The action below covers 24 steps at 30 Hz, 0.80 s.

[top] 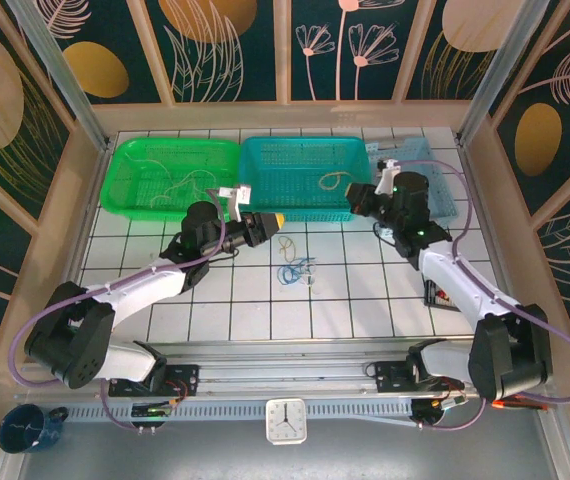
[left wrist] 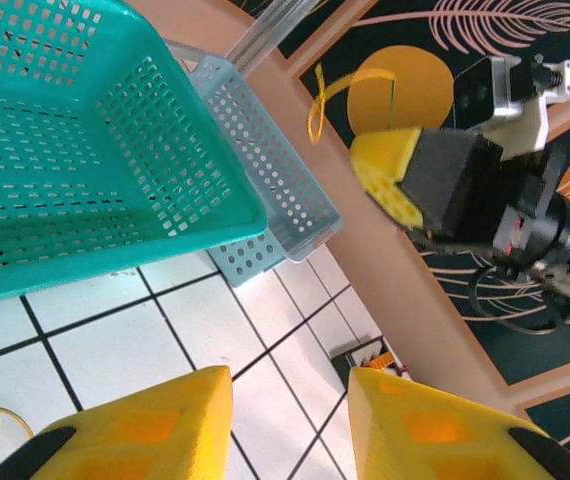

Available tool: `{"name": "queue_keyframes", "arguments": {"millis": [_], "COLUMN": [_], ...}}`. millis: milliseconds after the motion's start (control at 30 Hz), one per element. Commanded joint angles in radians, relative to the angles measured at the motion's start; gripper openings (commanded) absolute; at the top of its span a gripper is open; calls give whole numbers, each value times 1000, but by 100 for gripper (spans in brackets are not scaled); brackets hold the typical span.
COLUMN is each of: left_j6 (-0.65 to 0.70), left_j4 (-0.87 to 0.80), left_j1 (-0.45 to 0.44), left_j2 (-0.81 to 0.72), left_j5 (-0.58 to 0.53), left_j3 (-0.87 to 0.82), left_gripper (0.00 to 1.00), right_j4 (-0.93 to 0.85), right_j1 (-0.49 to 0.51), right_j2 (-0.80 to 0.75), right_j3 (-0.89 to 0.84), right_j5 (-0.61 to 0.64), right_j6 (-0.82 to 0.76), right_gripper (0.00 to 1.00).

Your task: Untangle the cables

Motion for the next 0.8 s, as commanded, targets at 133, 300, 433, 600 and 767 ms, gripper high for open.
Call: {"name": "queue_keyframes", "arguments": {"millis": [133, 300, 433, 600, 767], "left_j6": [9, 3, 1, -1, -4], "left_j4": [30, 27, 22, 22, 21], "left_j1": [4, 3, 3, 3, 3], "left_j2": [-47, -62, -74, -82, -92], "left_j5": [-25, -45, -67, -89, -118], "left_j3": [-27, -42, -51, -61, -83], "left_gripper": [55, 65, 72, 76, 84], "right_j4": [-61, -83, -102, -179, -179], "right_j1": [-143, -234, -288, -319, -318], "right_j2": [55, 187, 321, 491, 490], "right_j3": [80, 146, 242, 407, 424], "right_j5": [177, 233, 240, 232, 195], "right_j6": [55, 65, 58, 25, 10], "right_gripper": [0, 0, 0, 31, 43]}}
